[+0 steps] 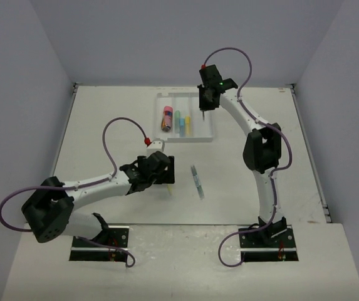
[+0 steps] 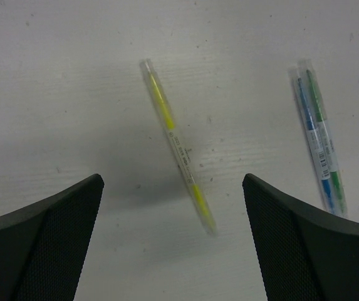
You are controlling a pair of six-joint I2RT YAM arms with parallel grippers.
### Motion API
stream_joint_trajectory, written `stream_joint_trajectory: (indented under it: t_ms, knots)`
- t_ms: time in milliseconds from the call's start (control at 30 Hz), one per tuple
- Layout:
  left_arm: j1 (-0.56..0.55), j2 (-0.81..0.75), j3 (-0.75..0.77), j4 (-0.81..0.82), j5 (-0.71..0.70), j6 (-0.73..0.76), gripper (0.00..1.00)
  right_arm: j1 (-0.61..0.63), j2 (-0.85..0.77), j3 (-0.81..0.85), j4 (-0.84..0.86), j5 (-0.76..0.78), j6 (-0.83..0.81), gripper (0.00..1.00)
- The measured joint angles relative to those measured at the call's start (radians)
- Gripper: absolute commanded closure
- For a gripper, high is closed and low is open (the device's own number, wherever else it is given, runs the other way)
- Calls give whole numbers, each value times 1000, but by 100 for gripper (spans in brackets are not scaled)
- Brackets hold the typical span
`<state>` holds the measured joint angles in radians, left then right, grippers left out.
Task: Sort the stationery into containers
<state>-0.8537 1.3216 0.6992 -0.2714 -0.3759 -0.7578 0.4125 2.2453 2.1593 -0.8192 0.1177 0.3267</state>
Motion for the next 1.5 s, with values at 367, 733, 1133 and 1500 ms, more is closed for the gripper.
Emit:
stream_joint_trajectory:
  t_ms: [367, 733, 1133, 1500]
  knots:
    - [-26, 189, 49, 9, -41, -63, 49, -1, 51, 19, -83, -16, -46, 51]
    - [-26, 301, 114, 39, -53, -77, 79, 4, -386, -436, 21, -88, -20, 50]
    - [-34, 323, 142, 57, -54, -64, 100, 8, -800, -811, 176, -162, 23, 43]
    - [18, 397, 659, -8, 5, 132, 100, 7, -1096, -1206, 229, -101, 121, 43]
